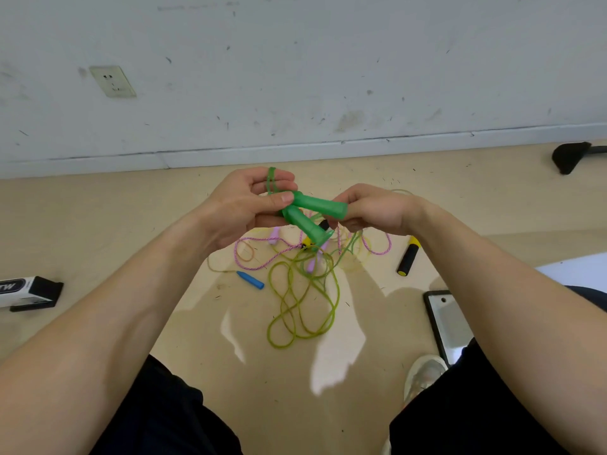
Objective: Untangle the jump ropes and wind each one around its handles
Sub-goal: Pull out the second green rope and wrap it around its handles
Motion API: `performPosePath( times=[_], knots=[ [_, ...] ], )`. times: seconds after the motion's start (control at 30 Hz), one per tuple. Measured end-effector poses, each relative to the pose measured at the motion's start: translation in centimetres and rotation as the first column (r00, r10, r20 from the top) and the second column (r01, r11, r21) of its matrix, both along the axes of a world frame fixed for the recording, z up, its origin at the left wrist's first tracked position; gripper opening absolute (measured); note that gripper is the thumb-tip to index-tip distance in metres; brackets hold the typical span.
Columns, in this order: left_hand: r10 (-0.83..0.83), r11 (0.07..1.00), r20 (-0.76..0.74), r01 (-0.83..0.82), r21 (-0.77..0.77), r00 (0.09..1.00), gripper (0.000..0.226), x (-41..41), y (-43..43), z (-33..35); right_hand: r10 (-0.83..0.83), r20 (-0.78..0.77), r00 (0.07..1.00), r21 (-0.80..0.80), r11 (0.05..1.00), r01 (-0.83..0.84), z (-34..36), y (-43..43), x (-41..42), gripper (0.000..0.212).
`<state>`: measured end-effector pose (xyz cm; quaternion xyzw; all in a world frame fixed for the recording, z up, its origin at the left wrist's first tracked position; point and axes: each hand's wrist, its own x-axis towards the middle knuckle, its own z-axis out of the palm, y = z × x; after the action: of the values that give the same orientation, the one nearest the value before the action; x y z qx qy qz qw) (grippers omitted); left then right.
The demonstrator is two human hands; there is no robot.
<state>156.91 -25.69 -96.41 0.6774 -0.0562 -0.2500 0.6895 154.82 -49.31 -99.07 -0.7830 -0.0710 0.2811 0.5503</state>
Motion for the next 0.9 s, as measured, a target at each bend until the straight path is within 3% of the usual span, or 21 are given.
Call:
performPosePath(
  times=[0.07,0.2,0.37,0.5,0.6,0.67,0.77,0.9],
  knots=[
    [-0.081,0.995,0.033,0.079,0.056,0.996,0.034,-0.3,0.0,0.1,-0.008,-0.061,0.998,0.077,0.997,0.013,0.2,-0.2,0.2,0.030],
    [-0.202,0.942,0.148,0.151,0.301,0.968,0.034,-0.7,-0.4,-0.3,-0.018,-0.039,0.999,-0.042,0.999,0.016,0.5,0.3,0.0,0.038],
    [-0.162,0.873,0.366,-0.040,0.487,0.916,0.035,-0.8,-1.0,-1.9,-0.244,-0.004,0.970,-0.041,0.969,0.244,1.3,2.6,-0.6,0.031],
    [0.065,0.865,0.540,-0.317,0.389,0.839,0.034,-0.4,-1.5,-2.7,-0.491,-0.035,0.871,0.106,0.864,0.491,1.3,5.7,-2.3,0.022],
    [0.227,0.851,0.567,-0.444,0.281,0.792,0.032,-0.8,-2.3,-3.3,-0.528,-0.118,0.841,0.194,0.818,0.541,1.0,7.8,-3.8,0.020],
    [0.341,0.833,0.535,-0.513,0.210,0.773,0.031,-1.0,-2.7,-3.6,-0.503,-0.080,0.860,0.175,0.843,0.509,0.5,8.7,-4.5,0.023],
    [0.492,0.838,0.305,-0.539,0.089,0.815,0.029,-1.1,-3.0,-3.6,-0.485,0.018,0.874,0.095,0.872,0.481,-0.3,9.0,-4.7,0.026],
    [0.555,0.831,0.063,-0.556,0.010,0.830,0.033,-0.8,-3.0,-3.2,-0.425,0.213,0.880,-0.056,0.894,0.445,-0.7,8.1,-3.8,0.025]
  ],
)
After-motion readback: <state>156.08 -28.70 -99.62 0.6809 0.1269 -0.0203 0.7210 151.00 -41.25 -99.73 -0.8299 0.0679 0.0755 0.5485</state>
